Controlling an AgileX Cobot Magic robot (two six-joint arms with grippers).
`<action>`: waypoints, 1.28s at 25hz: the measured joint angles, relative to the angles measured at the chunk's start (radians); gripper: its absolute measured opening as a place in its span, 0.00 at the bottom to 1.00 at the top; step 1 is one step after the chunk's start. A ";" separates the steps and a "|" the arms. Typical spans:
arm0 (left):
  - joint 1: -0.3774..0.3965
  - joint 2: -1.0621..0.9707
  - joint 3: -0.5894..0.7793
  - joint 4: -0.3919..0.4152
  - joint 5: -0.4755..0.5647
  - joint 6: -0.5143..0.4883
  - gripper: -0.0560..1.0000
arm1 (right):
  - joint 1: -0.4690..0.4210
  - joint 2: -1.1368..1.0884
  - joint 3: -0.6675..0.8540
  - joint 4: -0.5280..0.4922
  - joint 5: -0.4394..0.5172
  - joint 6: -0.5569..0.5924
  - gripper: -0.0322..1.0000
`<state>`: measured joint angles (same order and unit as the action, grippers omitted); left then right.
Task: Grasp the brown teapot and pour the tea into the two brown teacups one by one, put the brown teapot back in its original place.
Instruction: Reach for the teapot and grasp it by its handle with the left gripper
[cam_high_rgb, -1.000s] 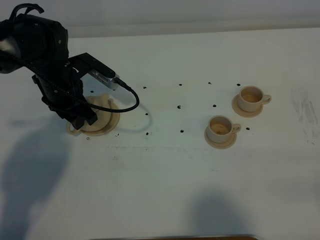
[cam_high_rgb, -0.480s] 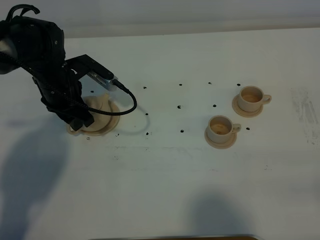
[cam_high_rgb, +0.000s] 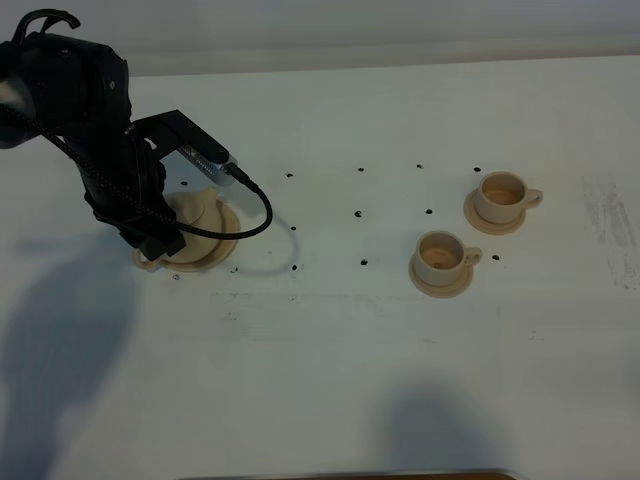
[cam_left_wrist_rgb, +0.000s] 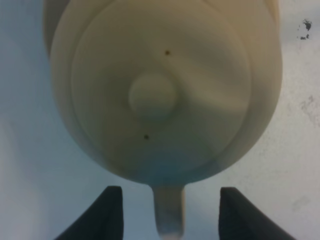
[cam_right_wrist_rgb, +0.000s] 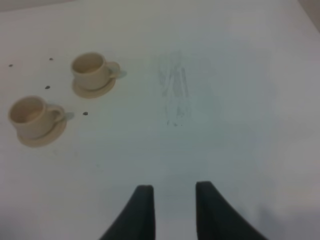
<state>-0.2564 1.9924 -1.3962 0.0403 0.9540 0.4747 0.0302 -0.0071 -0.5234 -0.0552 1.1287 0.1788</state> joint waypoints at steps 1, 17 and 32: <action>0.000 0.000 0.000 0.000 0.000 0.000 0.45 | 0.000 0.000 0.000 0.000 0.000 0.000 0.25; 0.001 0.000 0.000 -0.005 0.020 -0.015 0.45 | 0.000 0.000 0.000 0.000 0.000 0.000 0.25; 0.002 0.000 0.000 -0.003 0.020 -0.015 0.41 | 0.000 0.000 0.000 0.000 0.000 0.000 0.25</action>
<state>-0.2546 1.9924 -1.3962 0.0369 0.9742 0.4593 0.0302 -0.0071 -0.5234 -0.0552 1.1287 0.1788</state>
